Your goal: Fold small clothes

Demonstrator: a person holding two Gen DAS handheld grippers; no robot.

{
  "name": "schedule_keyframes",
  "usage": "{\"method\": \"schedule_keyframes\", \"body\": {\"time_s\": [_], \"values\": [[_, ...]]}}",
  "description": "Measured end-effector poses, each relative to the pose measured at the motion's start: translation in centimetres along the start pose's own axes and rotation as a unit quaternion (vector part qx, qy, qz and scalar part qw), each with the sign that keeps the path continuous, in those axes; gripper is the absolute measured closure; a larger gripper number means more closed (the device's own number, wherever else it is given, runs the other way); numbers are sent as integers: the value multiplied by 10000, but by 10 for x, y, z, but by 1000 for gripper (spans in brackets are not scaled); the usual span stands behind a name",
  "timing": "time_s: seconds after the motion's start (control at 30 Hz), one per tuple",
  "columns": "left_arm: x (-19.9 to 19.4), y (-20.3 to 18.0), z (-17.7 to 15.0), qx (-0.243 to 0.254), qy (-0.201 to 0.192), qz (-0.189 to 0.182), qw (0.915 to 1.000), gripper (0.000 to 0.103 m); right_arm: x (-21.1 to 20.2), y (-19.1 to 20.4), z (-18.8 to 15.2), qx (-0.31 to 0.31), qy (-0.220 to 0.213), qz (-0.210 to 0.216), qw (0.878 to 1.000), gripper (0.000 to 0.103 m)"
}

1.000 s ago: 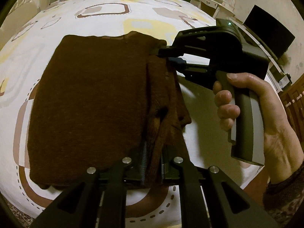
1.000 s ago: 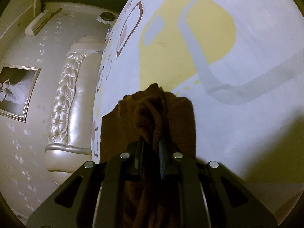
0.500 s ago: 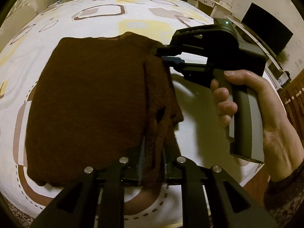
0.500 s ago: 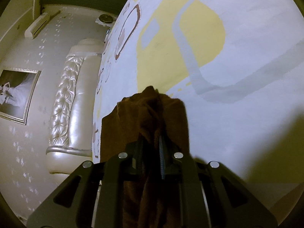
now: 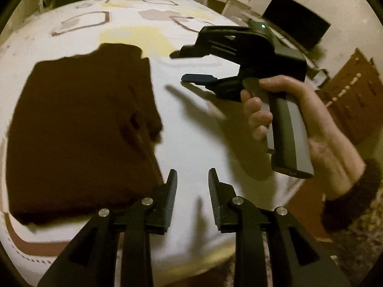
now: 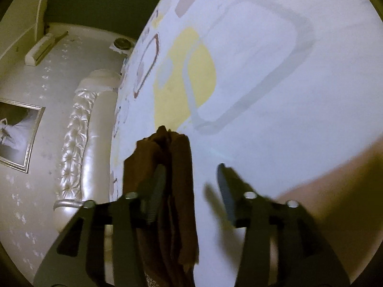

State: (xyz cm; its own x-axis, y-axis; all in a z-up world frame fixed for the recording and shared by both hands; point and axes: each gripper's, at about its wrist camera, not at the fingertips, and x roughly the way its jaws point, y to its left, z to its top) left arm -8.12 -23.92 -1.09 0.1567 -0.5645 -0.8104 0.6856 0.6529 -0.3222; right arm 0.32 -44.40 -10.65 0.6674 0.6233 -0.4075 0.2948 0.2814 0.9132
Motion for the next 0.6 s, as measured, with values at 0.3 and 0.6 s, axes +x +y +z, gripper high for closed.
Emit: {"method": "schedule_keyframes", "body": {"time_s": [0.3,0.6], "values": [[-67,94,-44,-882,-508,-437,9938,69,-30,8,-59,-229,120,242,9994,35],[-82,231,-73,-2733,-685,-839,9558,47,10,25,-123,-552,836,238,9947,34]]}}
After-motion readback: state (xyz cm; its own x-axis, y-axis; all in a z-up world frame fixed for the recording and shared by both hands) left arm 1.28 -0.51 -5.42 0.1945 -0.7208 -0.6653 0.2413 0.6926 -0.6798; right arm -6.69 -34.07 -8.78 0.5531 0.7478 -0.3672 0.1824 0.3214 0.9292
